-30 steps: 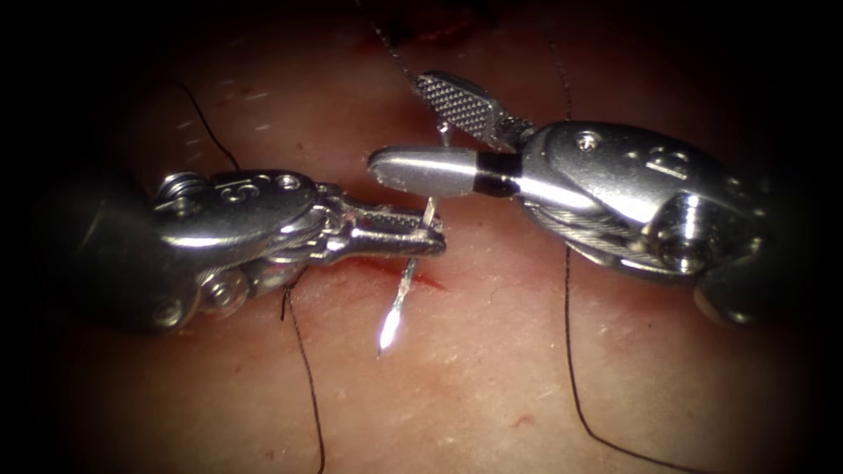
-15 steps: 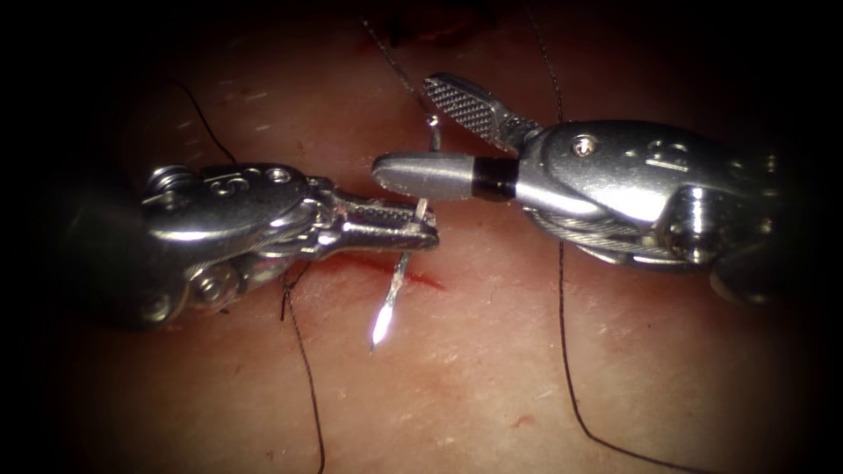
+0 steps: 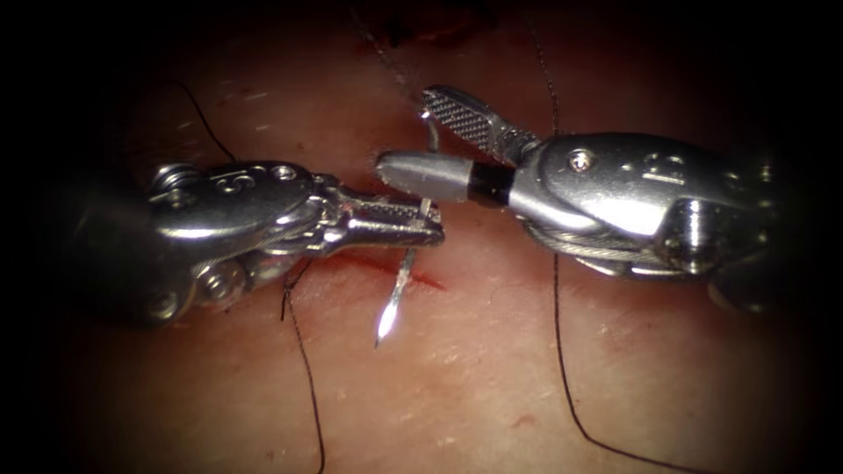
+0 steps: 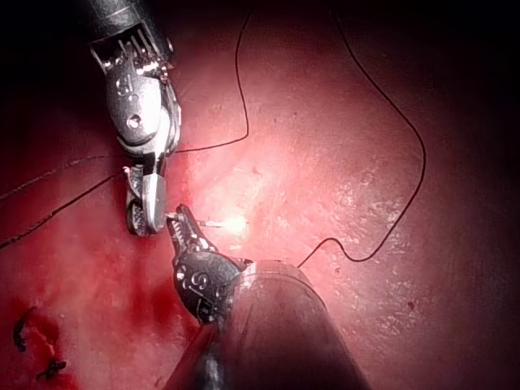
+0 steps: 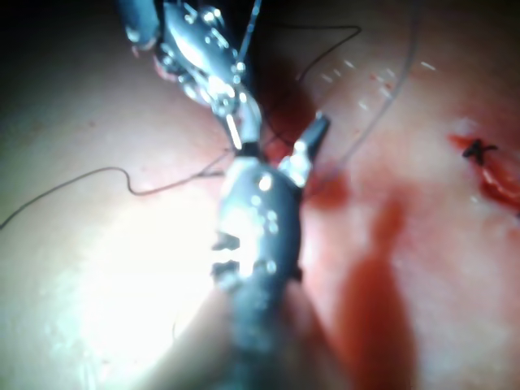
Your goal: Wound Closure
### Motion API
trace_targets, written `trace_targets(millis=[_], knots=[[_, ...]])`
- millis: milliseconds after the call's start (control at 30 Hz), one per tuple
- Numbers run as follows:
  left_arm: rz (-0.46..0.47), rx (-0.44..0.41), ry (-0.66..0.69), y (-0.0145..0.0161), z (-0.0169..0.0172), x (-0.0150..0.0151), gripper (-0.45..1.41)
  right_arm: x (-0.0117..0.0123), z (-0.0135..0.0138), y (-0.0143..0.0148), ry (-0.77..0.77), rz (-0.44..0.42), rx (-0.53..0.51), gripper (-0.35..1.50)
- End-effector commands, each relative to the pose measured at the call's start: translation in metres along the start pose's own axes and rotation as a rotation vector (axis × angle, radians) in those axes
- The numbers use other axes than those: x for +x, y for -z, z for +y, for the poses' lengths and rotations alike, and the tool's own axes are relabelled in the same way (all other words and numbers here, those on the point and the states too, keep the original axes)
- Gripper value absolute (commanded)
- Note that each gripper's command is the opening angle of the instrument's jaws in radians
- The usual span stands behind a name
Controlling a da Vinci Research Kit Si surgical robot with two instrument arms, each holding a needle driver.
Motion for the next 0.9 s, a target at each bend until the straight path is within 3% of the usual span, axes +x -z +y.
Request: trace_targets(millis=[33, 333, 367, 433, 467, 533, 733, 900], knots=[[-0.002, -0.003, 0.007, -0.001, 0.0011, -0.0012, -0.45, -0.0006, -0.0015, -0.0002, -0.006, -0.019, 0.006, -0.35], [-0.007, 0.0, 0.007, -0.0009, 0.0011, -0.0012, -0.45, -0.0011, -0.0017, 0.0002, -0.024, -0.05, 0.011, -0.35], [-0.002, 0.016, 0.01, -0.0007, 0.0011, -0.0009, -0.33, -0.0011, -0.0016, 0.0004, -0.024, -0.05, 0.013, -0.35], [0.008, 0.045, 0.015, -0.0005, 0.0009, -0.0003, 0.47, -0.001, -0.0016, 0.0005, -0.024, -0.051, 0.013, -0.35], [0.01, 0.051, 0.017, -0.0003, 0.0009, -0.0001, 0.76, -0.001, -0.0015, 0.0005, -0.025, -0.051, 0.01, -0.35], [0.012, 0.058, 0.023, 0.0003, 0.0009, 0.0005, 1.1, -0.001, -0.0015, 0.0004, -0.025, -0.051, 0.009, -0.35], [0.007, 0.066, 0.003, 0.0031, 0.0018, 0.0001, 1.25, -0.001, -0.0005, -0.0001, 0.022, -0.051, 0.0, -0.35], [-0.01, 0.098, -0.019, 0.0053, 0.0024, -0.0018, 1.21, -0.0014, 0.0007, -0.001, 0.065, -0.045, -0.013, -0.35]])
